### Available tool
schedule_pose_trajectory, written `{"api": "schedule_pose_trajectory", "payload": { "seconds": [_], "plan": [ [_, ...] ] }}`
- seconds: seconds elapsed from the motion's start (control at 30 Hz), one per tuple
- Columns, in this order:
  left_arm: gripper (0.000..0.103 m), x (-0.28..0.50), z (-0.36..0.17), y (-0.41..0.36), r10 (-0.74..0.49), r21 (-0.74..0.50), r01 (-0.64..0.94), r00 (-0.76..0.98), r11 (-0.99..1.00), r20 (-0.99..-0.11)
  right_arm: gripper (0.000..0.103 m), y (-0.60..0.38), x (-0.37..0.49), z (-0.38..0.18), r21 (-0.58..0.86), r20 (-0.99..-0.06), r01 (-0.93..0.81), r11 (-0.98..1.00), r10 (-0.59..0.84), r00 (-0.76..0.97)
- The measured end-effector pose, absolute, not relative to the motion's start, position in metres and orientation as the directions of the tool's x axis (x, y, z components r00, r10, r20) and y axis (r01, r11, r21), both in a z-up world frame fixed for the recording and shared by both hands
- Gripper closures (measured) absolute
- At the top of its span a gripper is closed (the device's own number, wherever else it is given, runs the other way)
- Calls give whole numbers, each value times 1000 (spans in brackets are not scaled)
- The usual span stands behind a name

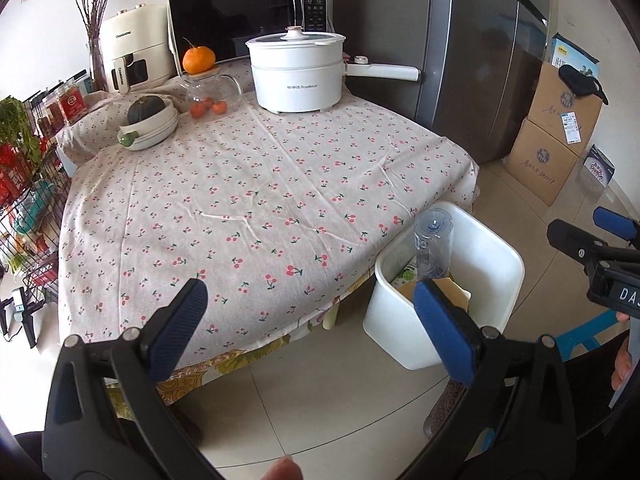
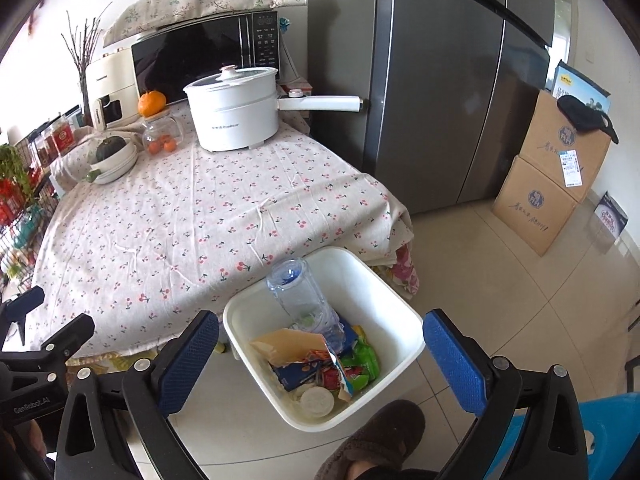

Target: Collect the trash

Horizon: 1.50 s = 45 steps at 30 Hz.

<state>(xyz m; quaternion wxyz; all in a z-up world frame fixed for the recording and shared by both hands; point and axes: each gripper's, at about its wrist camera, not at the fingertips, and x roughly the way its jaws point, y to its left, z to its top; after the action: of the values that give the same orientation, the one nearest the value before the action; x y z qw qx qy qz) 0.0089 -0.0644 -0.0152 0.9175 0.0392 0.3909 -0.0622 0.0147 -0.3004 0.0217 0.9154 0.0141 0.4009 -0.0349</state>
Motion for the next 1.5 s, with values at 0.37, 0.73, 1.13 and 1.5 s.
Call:
{"api": "schedule_pose_trajectory", "payload": {
  "seconds": [0.37, 0.73, 1.13, 1.5],
  "plan": [
    [1, 2, -8, -43, -63, -11, 77, 716, 997, -696, 0, -275, 10, 23, -37, -702, 58, 998, -67, 709],
    [1, -3, -8, -48, -69, -5, 90, 722, 996, -688, 0, -280, 11, 18, -33, -707, 77, 996, -78, 703],
    [1, -5, -9, -52, -67, 5, 99, 718, 995, -693, 0, -280, 10, 18, -42, -699, 79, 996, -86, 710],
    [1, -6, -10, -56, -63, 11, 99, 715, 995, -697, 0, -282, 10, 19, -41, -697, 79, 996, -85, 712]
  ]
}}
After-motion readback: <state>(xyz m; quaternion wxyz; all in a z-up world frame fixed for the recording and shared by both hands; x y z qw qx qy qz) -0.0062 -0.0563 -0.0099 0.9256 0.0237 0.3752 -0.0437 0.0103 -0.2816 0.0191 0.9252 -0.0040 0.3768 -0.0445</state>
